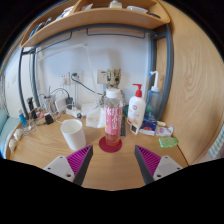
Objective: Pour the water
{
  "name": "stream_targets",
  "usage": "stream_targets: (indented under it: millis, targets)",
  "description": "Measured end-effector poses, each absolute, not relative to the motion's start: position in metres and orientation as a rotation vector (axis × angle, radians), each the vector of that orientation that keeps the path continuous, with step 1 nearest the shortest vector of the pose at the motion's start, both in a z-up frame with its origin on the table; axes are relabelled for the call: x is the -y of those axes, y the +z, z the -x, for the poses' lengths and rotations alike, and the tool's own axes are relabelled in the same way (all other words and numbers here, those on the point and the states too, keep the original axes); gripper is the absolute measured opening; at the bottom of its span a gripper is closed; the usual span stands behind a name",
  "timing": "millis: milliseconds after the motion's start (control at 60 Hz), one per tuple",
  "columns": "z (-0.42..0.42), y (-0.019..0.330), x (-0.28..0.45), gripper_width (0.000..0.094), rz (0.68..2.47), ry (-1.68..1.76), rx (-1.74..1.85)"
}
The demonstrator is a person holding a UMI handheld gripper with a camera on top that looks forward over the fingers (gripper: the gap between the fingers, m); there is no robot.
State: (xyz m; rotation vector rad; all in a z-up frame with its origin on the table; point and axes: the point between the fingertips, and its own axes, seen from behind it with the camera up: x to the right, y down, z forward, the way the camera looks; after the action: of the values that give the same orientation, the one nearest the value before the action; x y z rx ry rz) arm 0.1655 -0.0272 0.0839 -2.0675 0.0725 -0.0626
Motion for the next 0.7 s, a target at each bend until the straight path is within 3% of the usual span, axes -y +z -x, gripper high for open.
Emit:
stream_targets:
  millis: [383, 700]
  targets:
    - [-0.125, 0.203, 0.099, 0.0875, 1.981, -0.100, -0.165]
    - [-0.113, 0.236, 0.118, 0.0868, 1.909, -0.116, -0.181]
